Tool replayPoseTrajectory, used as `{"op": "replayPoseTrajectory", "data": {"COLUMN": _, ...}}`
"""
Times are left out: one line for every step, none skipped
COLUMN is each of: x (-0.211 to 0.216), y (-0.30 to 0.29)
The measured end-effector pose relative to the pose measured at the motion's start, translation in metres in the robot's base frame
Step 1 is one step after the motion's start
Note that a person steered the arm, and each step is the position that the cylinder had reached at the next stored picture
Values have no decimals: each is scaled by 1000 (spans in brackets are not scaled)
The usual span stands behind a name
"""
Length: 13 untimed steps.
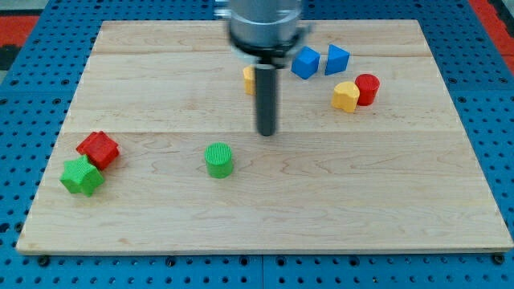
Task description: Push the green circle to the right of the green star
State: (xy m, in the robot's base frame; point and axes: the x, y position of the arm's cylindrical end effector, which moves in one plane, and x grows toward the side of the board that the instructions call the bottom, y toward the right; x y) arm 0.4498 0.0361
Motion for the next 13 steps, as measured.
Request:
{"op": "replayPoseTrajectory", "data": {"x": 38, "y": -56}}
{"op": "replayPoseTrajectory", "data": {"x": 41, "y": -165}}
{"op": "replayPoseTrajectory", "data": {"x": 40, "y": -183}}
{"op": "replayPoseTrajectory", "data": {"x": 28, "y": -126}}
{"op": "replayPoseTrajectory", "data": {"x": 27, "y": -81}}
{"op": "replayPoseTrajectory", "data": {"x": 27, "y": -77}}
{"op": "replayPoseTrajectory", "data": {"x": 29, "y": -21}}
{"op": "replayPoseTrajectory", "data": {"x": 26, "y": 82}}
{"op": "replayPoseTrajectory", "data": {"x": -12, "y": 191}}
{"op": "replayPoseTrajectory", "data": {"x": -38, "y": 277}}
{"op": "replayPoseTrajectory", "data": {"x": -49, "y": 252}}
{"op": "replayPoseTrajectory", "data": {"x": -55, "y": 233}}
{"op": "replayPoseTrajectory", "data": {"x": -89, "y": 197}}
